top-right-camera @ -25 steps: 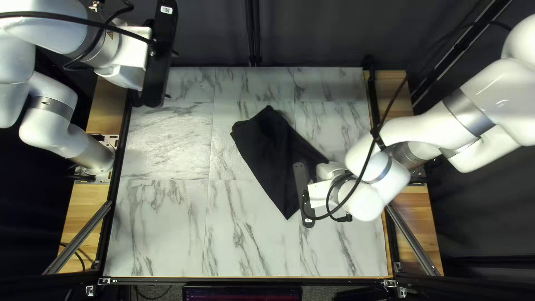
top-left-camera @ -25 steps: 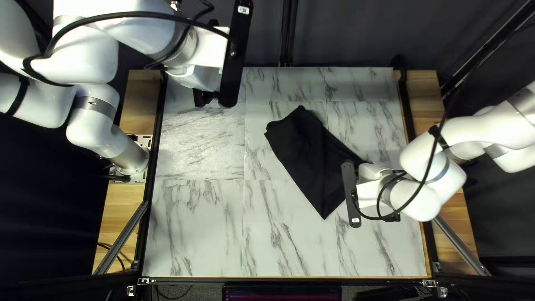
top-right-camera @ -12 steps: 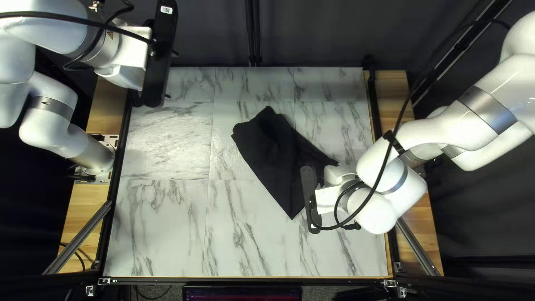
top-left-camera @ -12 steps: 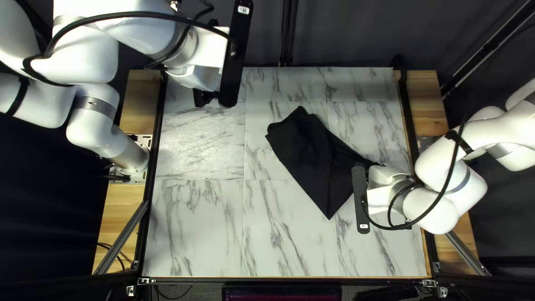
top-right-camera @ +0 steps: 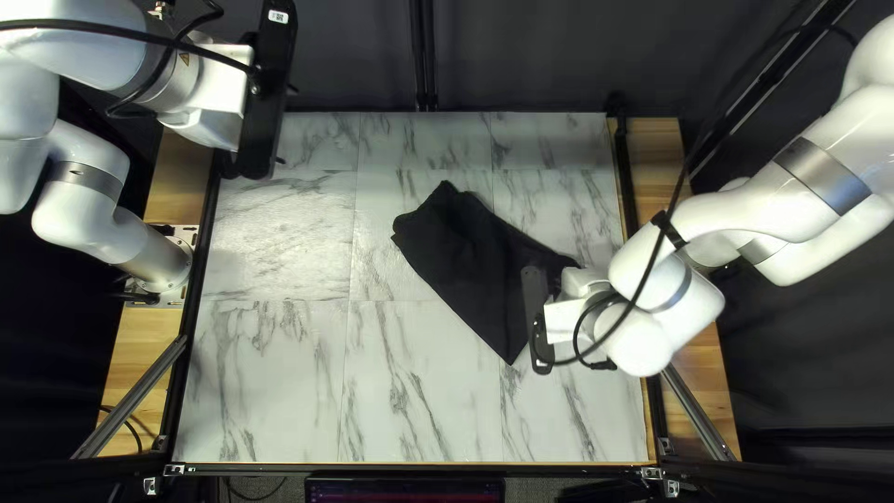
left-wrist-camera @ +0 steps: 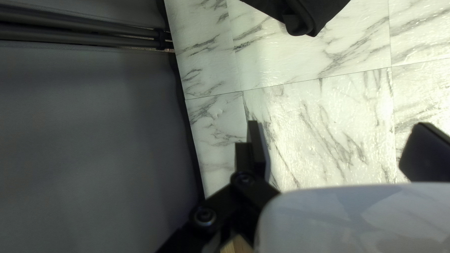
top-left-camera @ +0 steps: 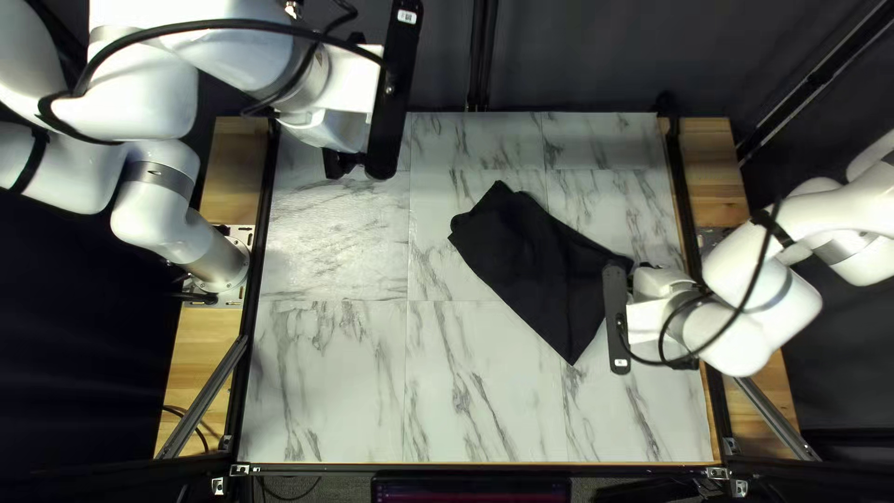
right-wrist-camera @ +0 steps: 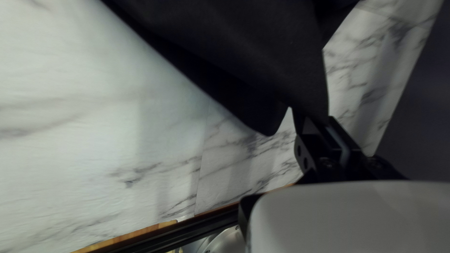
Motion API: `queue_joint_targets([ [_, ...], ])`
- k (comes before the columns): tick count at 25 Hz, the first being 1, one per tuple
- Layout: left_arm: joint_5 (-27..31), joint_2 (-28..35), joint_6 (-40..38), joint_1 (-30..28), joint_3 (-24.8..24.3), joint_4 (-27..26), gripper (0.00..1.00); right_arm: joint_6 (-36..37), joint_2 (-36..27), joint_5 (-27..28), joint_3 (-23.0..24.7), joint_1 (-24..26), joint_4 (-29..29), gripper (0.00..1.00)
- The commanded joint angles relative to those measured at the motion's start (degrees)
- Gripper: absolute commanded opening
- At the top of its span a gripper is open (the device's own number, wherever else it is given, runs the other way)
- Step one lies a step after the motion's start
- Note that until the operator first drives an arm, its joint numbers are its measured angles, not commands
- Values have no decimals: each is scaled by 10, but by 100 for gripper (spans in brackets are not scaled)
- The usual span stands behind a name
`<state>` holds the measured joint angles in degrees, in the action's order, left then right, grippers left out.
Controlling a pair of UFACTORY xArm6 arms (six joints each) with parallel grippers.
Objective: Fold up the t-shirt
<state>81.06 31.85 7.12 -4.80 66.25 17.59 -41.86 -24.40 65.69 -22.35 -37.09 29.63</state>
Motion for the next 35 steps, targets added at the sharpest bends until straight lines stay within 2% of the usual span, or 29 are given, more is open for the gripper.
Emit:
queue_joint_targets([
  [1,0,0,0,0,0,0,100,6,-13,56,-38,-16,-2,0],
  [7,0,0,0,0,0,0,100,-39,-4,142,-97,-73,-4,0],
  [10,0,0,0,0,0,0,100,-55,2,150,-98,-81,-3,0],
  [13,0,0,0,0,0,0,100,-55,-18,123,-48,-62,-5,0],
  [14,0,0,0,0,0,0,100,-47,-39,98,-8,-42,-6,0],
  [17,0,0,0,0,0,0,100,-23,-64,61,44,-3,-9,0],
  [23,0,0,0,0,0,0,100,17,-67,66,50,44,-14,0],
  [26,0,0,0,0,0,0,100,22,-73,105,19,35,-17,0],
  [31,0,0,0,0,0,0,100,-8,-31,171,-79,-20,-1,0],
  [35,0,0,0,0,0,0,100,-41,-22,209,-115,-65,12,0],
])
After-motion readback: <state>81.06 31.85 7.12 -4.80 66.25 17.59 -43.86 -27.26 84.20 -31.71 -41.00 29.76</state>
